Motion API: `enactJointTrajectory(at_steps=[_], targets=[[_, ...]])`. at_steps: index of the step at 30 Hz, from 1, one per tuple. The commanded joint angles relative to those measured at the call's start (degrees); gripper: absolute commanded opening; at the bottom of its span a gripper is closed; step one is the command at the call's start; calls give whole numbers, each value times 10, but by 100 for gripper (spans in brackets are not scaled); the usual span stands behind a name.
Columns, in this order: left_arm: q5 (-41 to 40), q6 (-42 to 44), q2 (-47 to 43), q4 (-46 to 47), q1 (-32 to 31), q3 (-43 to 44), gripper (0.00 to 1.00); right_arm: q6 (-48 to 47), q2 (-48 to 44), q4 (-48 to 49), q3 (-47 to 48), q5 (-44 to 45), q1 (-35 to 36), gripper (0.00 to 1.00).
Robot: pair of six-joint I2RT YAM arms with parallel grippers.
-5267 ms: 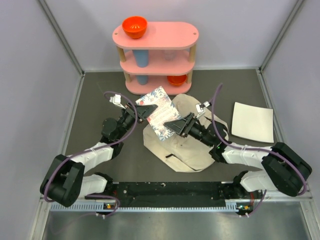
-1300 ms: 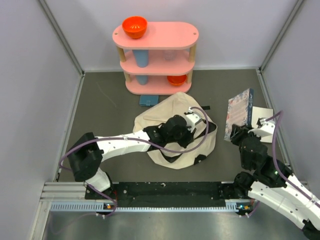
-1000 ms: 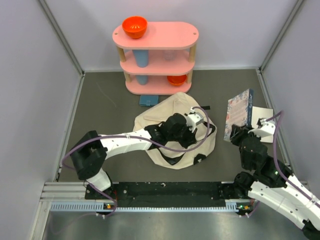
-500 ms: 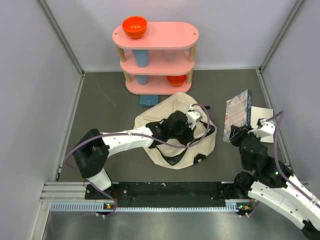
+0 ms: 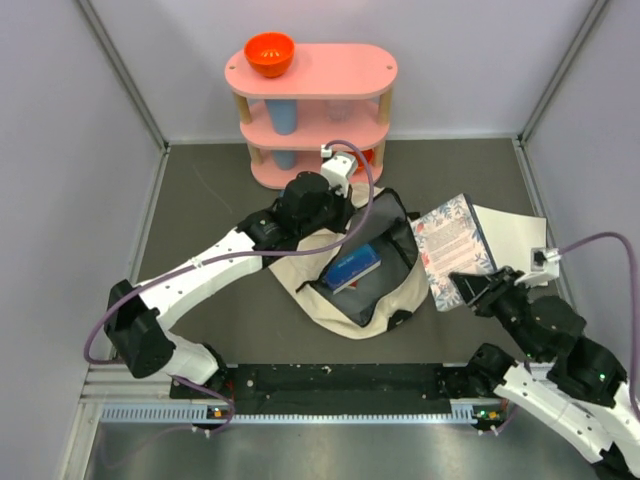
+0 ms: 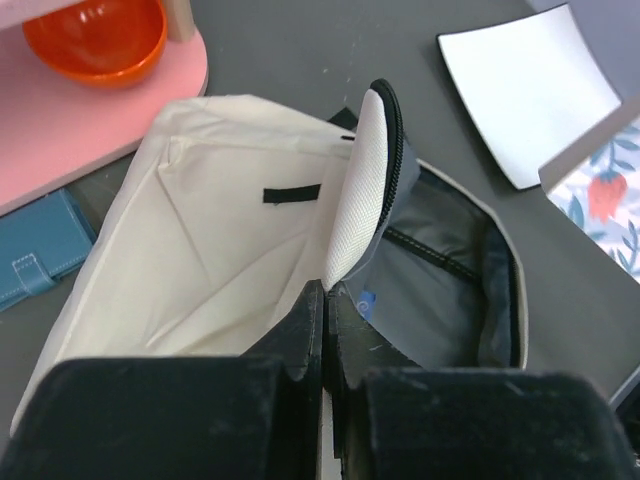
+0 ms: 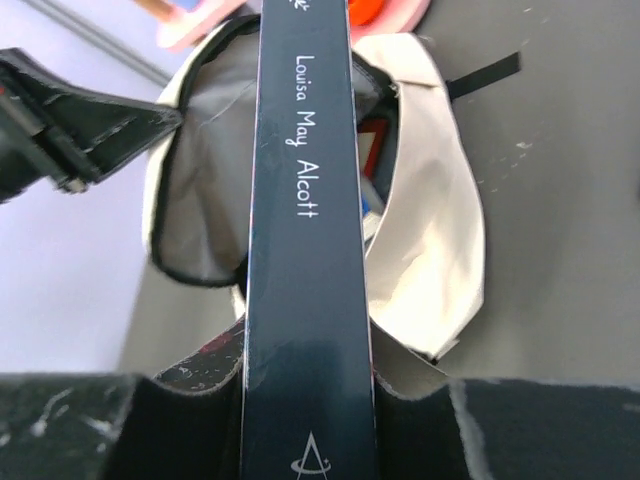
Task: Pack the student bag
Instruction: Place the book in the student bag.
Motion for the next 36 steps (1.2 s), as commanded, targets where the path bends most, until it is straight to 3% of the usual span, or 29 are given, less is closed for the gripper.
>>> enactJointTrajectory(at_steps=[1, 6, 12, 19, 21, 27, 36], targets=[[-15, -2, -33, 38, -3, 38, 0, 66, -65, -18, 49, -72, -2, 0], [9, -13, -44, 61, -3, 38, 0, 124, -55, -22, 30, -168, -2, 0], [41, -19, -49, 75, -6, 42, 0, 142, 4, -8, 3, -212, -2, 0], [74, -16, -77, 99, -19, 25, 0, 163, 76, 114, -53, -268, -2, 0], [83, -13, -82, 102, -20, 21, 0, 164, 93, 187, -65, -274, -2, 0], [95, -9, -100, 114, -23, 3, 0, 176, 186, 267, -67, -289, -11, 0], [95, -10, -119, 124, -23, -20, 0, 243, 312, 453, -98, -358, -68, 0]])
